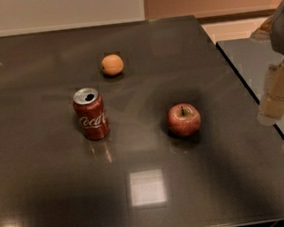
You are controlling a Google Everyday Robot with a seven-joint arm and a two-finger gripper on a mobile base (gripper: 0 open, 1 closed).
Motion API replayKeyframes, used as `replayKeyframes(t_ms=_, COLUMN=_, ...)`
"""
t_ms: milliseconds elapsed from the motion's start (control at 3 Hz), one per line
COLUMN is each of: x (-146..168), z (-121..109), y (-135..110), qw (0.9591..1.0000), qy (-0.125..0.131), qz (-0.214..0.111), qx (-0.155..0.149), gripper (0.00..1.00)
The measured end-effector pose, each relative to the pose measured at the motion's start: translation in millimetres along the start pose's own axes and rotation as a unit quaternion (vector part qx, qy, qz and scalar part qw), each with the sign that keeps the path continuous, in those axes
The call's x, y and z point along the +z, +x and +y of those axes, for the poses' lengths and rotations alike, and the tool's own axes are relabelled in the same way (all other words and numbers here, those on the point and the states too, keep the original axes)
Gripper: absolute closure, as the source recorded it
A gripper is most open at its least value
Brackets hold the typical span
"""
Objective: Move apple near orange
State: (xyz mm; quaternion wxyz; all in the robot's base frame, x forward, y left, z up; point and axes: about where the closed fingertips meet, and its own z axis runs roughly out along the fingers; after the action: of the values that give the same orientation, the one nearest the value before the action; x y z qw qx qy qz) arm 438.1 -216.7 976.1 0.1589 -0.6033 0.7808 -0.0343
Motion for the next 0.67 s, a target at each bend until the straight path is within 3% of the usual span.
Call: replayKeyframes(t_ms=667, x=10.4, z=-9.2, y=-6.4, qw=0.9998, qy=0.001, qz=-0.012, qx=-0.017, gripper=0.0)
